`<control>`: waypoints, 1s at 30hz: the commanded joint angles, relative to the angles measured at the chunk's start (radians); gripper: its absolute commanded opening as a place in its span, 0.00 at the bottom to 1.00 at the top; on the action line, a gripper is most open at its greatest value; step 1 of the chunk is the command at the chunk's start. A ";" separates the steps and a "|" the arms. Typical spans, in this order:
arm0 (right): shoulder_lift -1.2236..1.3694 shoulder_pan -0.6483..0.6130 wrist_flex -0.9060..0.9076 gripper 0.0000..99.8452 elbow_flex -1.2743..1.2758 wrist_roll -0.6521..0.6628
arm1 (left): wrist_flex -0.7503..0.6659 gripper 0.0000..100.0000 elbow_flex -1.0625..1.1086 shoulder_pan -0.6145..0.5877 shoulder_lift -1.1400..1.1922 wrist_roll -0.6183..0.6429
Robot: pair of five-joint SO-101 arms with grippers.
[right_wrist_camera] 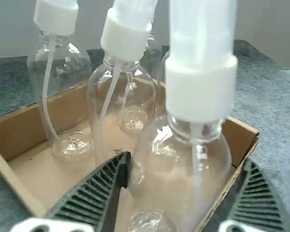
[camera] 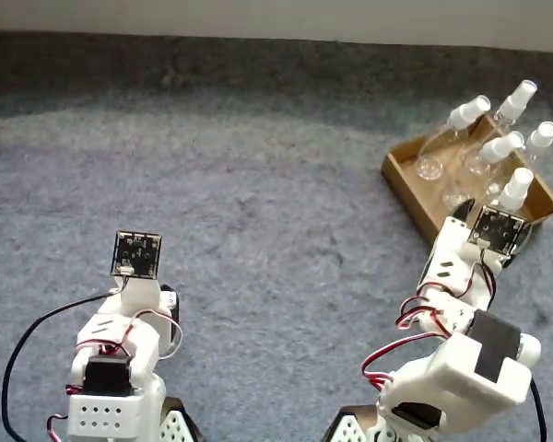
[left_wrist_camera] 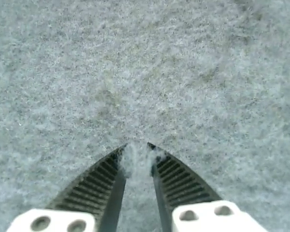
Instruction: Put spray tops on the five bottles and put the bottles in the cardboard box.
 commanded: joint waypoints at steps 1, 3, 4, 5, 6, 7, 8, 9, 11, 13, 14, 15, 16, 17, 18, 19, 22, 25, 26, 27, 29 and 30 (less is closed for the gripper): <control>-0.059 0.010 0.065 0.30 0.007 0.000 | 0.006 0.01 0.021 0.021 -0.008 -0.008; -0.148 0.010 0.174 0.30 0.010 -0.002 | 0.006 0.01 0.021 0.025 -0.008 -0.008; -0.202 0.013 0.232 0.30 0.012 -0.006 | 0.006 0.01 0.021 0.027 -0.008 -0.008; -0.265 0.015 0.295 0.30 0.012 -0.006 | 0.006 0.01 0.021 0.027 -0.008 -0.008; -0.321 0.015 0.355 0.30 0.012 -0.006 | 0.006 0.01 0.021 0.027 -0.008 -0.008; -0.381 0.013 0.421 0.30 0.010 -0.008 | 0.006 0.01 0.021 0.027 -0.008 -0.008; -0.440 0.010 0.487 0.30 0.010 -0.008 | 0.006 0.01 0.021 0.027 -0.008 -0.008; -0.493 0.008 0.545 0.30 0.010 -0.008 | 0.006 0.01 0.021 0.027 -0.008 -0.008; -0.598 0.008 0.654 0.30 0.010 -0.008 | 0.006 0.01 0.021 0.027 -0.008 -0.008; -0.677 0.008 0.736 0.30 0.007 -0.008 | 0.008 0.01 0.021 0.027 -0.008 -0.008; -0.717 0.008 0.769 0.30 0.007 -0.008 | 0.008 0.01 0.021 0.027 -0.008 -0.008; -0.763 0.008 0.803 0.30 0.007 -0.008 | 0.008 0.01 0.021 0.027 -0.008 -0.008; -0.802 0.008 0.846 0.30 0.005 -0.008 | 0.008 0.01 0.021 0.027 -0.008 -0.008; -0.840 0.008 0.895 0.30 0.004 -0.005 | 0.018 0.01 0.021 0.028 -0.008 -0.008; -0.881 0.008 0.957 0.30 0.002 -0.005 | 0.037 0.01 0.021 0.028 -0.008 -0.008; -0.917 0.008 1.021 0.30 0.001 -0.003 | 0.054 0.01 0.021 0.035 -0.008 -0.008; -1.027 0.005 1.205 0.30 -0.045 -0.002 | 0.097 0.01 0.021 0.111 -0.008 -0.008; -1.115 0.007 1.385 0.30 -0.108 -0.002 | 0.112 0.01 0.021 0.143 -0.008 -0.008; -1.141 0.007 1.431 0.30 -0.128 -0.002 | 0.112 0.01 0.021 0.140 -0.008 -0.008; -1.162 0.007 1.471 0.30 -0.148 -0.002 | 0.112 0.01 0.021 0.140 -0.008 -0.008; -1.202 0.007 1.535 0.30 -0.182 -0.002 | 0.114 0.01 0.021 0.140 -0.008 -0.008; -1.219 0.007 1.560 0.30 -0.197 -0.002 | 0.114 0.01 0.021 0.140 -0.008 -0.008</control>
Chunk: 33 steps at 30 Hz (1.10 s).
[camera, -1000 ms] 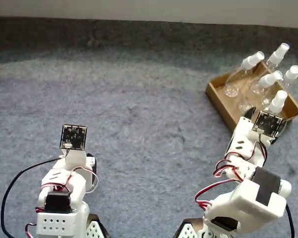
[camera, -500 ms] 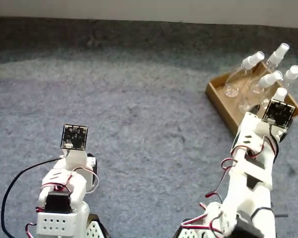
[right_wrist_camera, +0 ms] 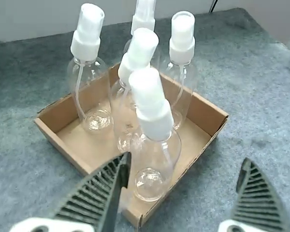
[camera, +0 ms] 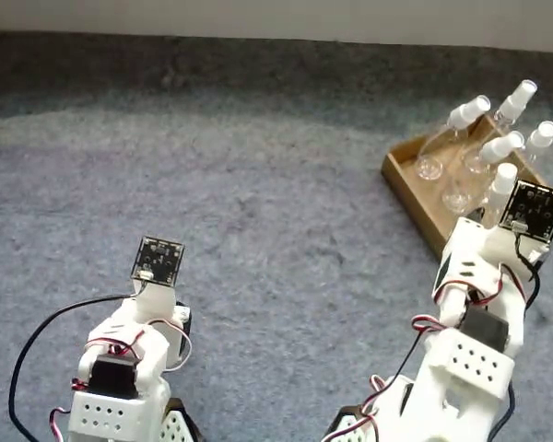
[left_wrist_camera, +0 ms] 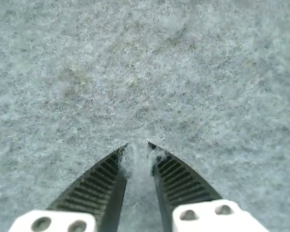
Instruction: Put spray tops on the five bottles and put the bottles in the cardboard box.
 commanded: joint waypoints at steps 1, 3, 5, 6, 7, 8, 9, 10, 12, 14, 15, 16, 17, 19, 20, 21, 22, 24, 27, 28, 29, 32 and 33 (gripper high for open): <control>-0.090 0.005 0.101 0.30 -0.120 -0.002 | 0.006 0.01 0.021 0.019 -0.008 -0.008; -0.119 0.004 0.153 0.30 -0.156 -0.002 | 0.032 0.01 0.021 0.019 -0.008 -0.008; -0.139 -0.007 0.208 0.30 -0.186 -0.002 | 0.041 0.01 0.021 0.019 -0.008 -0.008; -0.148 -0.022 0.239 0.30 -0.200 -0.002 | 0.041 0.01 0.021 0.019 -0.008 -0.008; -0.156 -0.038 0.275 0.30 -0.211 -0.002 | 0.041 0.01 0.021 0.019 -0.008 -0.008; -0.160 -0.058 0.314 0.30 -0.225 -0.002 | 0.040 0.01 0.021 0.019 -0.008 -0.008; -0.165 -0.081 0.354 0.30 -0.242 -0.003 | 0.040 0.01 0.021 0.019 -0.008 -0.006; -0.170 -0.104 0.394 0.30 -0.260 -0.005 | 0.040 0.01 0.021 0.018 -0.008 -0.005; -0.174 -0.142 0.475 0.30 -0.294 -0.008 | 0.040 0.01 0.021 0.005 -0.008 -0.005; -0.174 -0.193 0.559 0.30 -0.326 -0.006 | 0.040 0.01 0.021 -0.038 -0.008 -0.005; -0.174 -0.217 0.602 0.30 -0.343 -0.005 | 0.040 0.01 0.021 -0.062 -0.008 -0.005; -0.174 -0.237 0.642 0.30 -0.357 -0.005 | 0.040 0.01 0.021 -0.082 -0.008 -0.006; -0.174 -0.257 0.682 0.30 -0.371 -0.003 | 0.040 0.01 0.021 -0.101 -0.008 -0.006; -0.174 -0.292 0.748 0.30 -0.406 -0.003 | 0.040 0.01 0.021 -0.140 -0.008 -0.006; -0.174 -0.311 0.777 0.30 -0.423 -0.003 | 0.040 0.01 0.021 -0.168 -0.008 -0.006; -0.176 -0.326 0.802 0.30 -0.444 -0.003 | 0.040 0.01 0.021 -0.186 -0.008 -0.006; -0.176 -0.343 0.826 0.30 -0.463 -0.003 | 0.040 0.01 0.021 -0.200 -0.008 -0.006; -0.176 -0.383 0.880 0.30 -0.506 -0.008 | 0.040 0.01 0.021 -0.203 -0.008 -0.006; -0.176 -0.446 0.964 0.30 -0.579 -0.008 | 0.040 0.01 0.021 -0.203 -0.008 -0.006; -0.176 -0.463 0.990 0.30 -0.601 -0.008 | 0.040 0.01 0.021 -0.203 -0.008 -0.006; -0.176 -0.478 1.017 0.30 -0.624 -0.008 | 0.040 0.01 0.021 -0.203 -0.008 -0.006; -0.177 -0.513 1.098 0.30 -0.679 -0.008 | 0.040 0.01 0.021 -0.205 -0.008 -0.006; -0.177 -0.519 1.132 0.30 -0.704 -0.008 | 0.040 0.01 0.021 -0.206 -0.008 -0.006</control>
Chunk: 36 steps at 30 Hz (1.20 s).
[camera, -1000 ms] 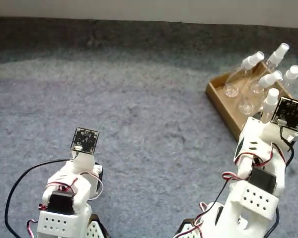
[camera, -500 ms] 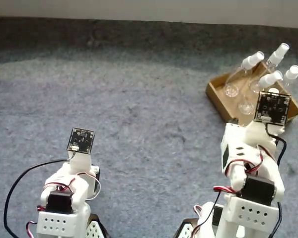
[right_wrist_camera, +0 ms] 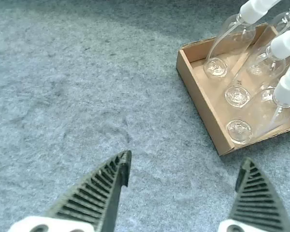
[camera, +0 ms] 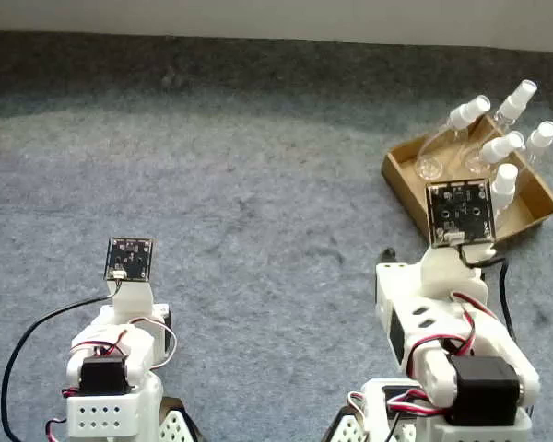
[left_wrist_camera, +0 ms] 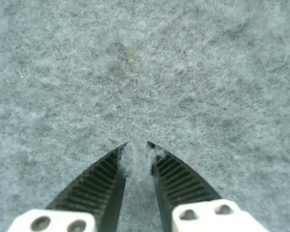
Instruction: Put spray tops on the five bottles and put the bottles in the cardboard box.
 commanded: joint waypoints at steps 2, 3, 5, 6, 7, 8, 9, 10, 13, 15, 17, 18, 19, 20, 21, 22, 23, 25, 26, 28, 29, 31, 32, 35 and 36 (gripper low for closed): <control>-0.038 -0.035 0.125 0.30 -0.154 -0.009 | 0.003 0.01 0.021 -0.019 -0.008 -0.006; -0.064 -0.031 0.140 0.30 -0.180 -0.009 | 0.003 0.01 0.021 -0.019 -0.008 -0.006; -0.133 -0.031 0.147 0.30 -0.222 -0.009 | 0.003 0.01 0.021 -0.019 -0.008 -0.006; -0.165 -0.031 0.136 0.30 -0.237 -0.009 | 0.003 0.01 0.021 -0.019 -0.008 -0.006; -0.197 -0.030 0.113 0.30 -0.248 -0.006 | 0.003 0.01 0.021 -0.021 -0.008 -0.006; -0.225 -0.030 0.091 0.30 -0.246 -0.006 | 0.003 0.01 0.021 -0.021 -0.008 -0.006; -0.242 -0.030 0.077 0.28 -0.223 -0.005 | 0.003 0.01 0.021 -0.021 -0.008 -0.006; -0.254 -0.030 0.068 0.25 -0.188 -0.005 | 0.003 0.01 0.021 -0.021 -0.008 -0.006; -0.274 -0.030 0.038 0.11 -0.104 -0.003 | 0.003 0.01 0.021 -0.021 -0.008 -0.006; -0.291 -0.030 -0.010 0.02 -0.065 -0.003 | 0.003 0.01 0.021 -0.021 -0.008 -0.006; -0.317 -0.028 -0.042 0.01 -0.031 -0.003 | 0.003 0.01 0.021 -0.021 -0.008 -0.006; -0.331 -0.028 -0.047 0.01 -0.007 -0.003 | 0.003 0.01 0.021 -0.021 -0.008 -0.006; -0.344 -0.028 -0.050 0.01 0.021 -0.003 | 0.003 0.01 0.021 -0.021 -0.008 -0.006; -0.360 -0.028 -0.051 0.00 0.050 -0.003 | 0.003 0.01 0.021 -0.021 -0.008 -0.006; -0.378 -0.031 -0.051 0.00 0.081 -0.003 | 0.003 0.01 0.021 -0.021 -0.008 -0.006; -0.401 -0.031 -0.051 0.00 0.108 -0.003 | 0.003 0.01 0.021 -0.021 -0.008 -0.006; -0.429 -0.033 -0.051 0.00 0.137 -0.003 | 0.003 0.01 0.021 -0.021 -0.008 -0.006; -0.498 -0.033 -0.051 0.00 0.189 -0.003 | 0.003 0.01 0.021 -0.021 -0.008 -0.006; -0.539 -0.033 -0.051 0.00 0.219 -0.003 | 0.003 0.01 0.021 -0.019 -0.008 -0.006; -0.613 -0.033 -0.051 0.00 0.277 -0.002 | 0.003 0.01 0.021 -0.019 -0.008 -0.006; -0.627 -0.030 -0.045 0.00 0.306 -0.002 | 0.003 0.01 0.021 -0.018 -0.008 -0.006; -0.611 -0.030 -0.050 0.00 0.354 -0.002 | 0.003 0.01 0.021 -0.018 -0.008 -0.006; -0.601 -0.030 -0.050 0.00 0.374 -0.003 | 0.003 0.01 0.021 -0.018 -0.008 -0.006; -0.611 -0.030 -0.076 0.00 0.438 -0.009 | 0.003 0.01 0.021 -0.018 -0.008 -0.006; -0.613 -0.030 -0.084 0.00 0.460 -0.008 | 0.003 0.01 0.021 -0.018 -0.008 -0.006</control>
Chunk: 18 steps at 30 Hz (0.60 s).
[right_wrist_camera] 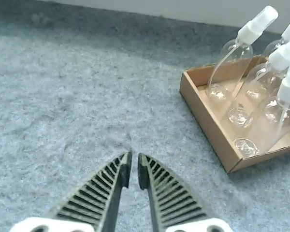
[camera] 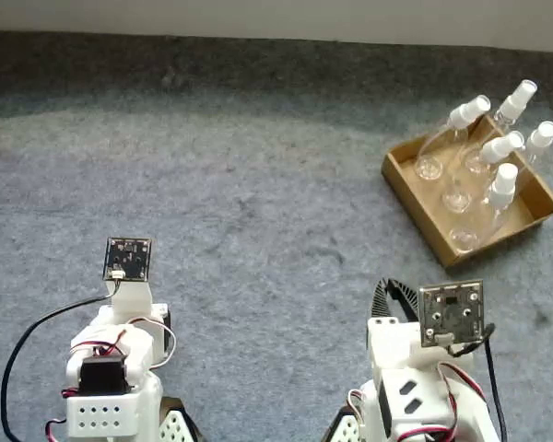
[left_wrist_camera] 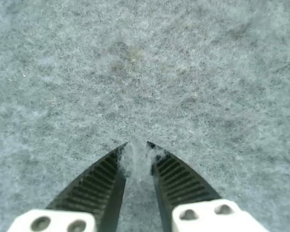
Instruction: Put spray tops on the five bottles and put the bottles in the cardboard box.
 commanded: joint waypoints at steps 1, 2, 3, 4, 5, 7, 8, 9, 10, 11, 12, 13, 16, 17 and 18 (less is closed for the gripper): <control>-0.018 -0.004 -0.054 0.00 0.054 -0.009 | 0.003 0.01 0.021 -0.008 -0.008 -0.006; -0.018 -0.004 -0.065 0.00 0.081 -0.011 | 0.003 0.01 0.021 -0.008 -0.008 -0.006; -0.018 -0.004 -0.074 0.00 0.111 -0.011 | 0.003 0.01 0.021 -0.008 -0.008 -0.006; -0.018 -0.004 -0.088 0.00 0.136 -0.009 | 0.003 0.01 0.021 -0.008 -0.008 -0.006; -0.018 -0.004 -0.101 0.00 0.157 -0.008 | 0.003 0.01 0.021 -0.008 -0.008 -0.006; -0.018 -0.004 -0.122 0.00 0.189 -0.006 | 0.003 0.01 0.021 -0.008 -0.008 -0.006; -0.018 -0.004 -0.136 0.00 0.200 -0.006 | 0.003 0.01 0.021 -0.008 -0.008 -0.006; -0.018 -0.004 -0.148 0.00 0.223 -0.006 | 0.003 0.01 0.021 -0.008 -0.008 -0.006; -0.018 -0.004 -0.156 0.00 0.254 -0.006 | 0.003 0.01 0.021 -0.008 -0.008 -0.006; -0.018 -0.004 -0.162 0.00 0.285 -0.006 | 0.003 0.01 0.021 -0.008 -0.008 -0.006; -0.018 -0.004 -0.162 0.00 0.315 -0.005 | 0.003 0.01 0.021 -0.008 -0.008 -0.006; -0.018 -0.004 -0.162 0.00 0.344 -0.005 | 0.003 0.01 0.021 -0.007 -0.008 -0.006; -0.018 -0.004 -0.162 0.00 0.409 -0.005 | 0.003 0.01 0.021 -0.007 -0.008 -0.006; -0.018 -0.004 -0.162 0.00 0.427 -0.005 | 0.003 0.01 0.021 -0.007 -0.008 -0.006; -0.018 -0.004 -0.162 0.00 0.443 -0.008 | 0.003 0.01 0.021 -0.007 -0.008 -0.006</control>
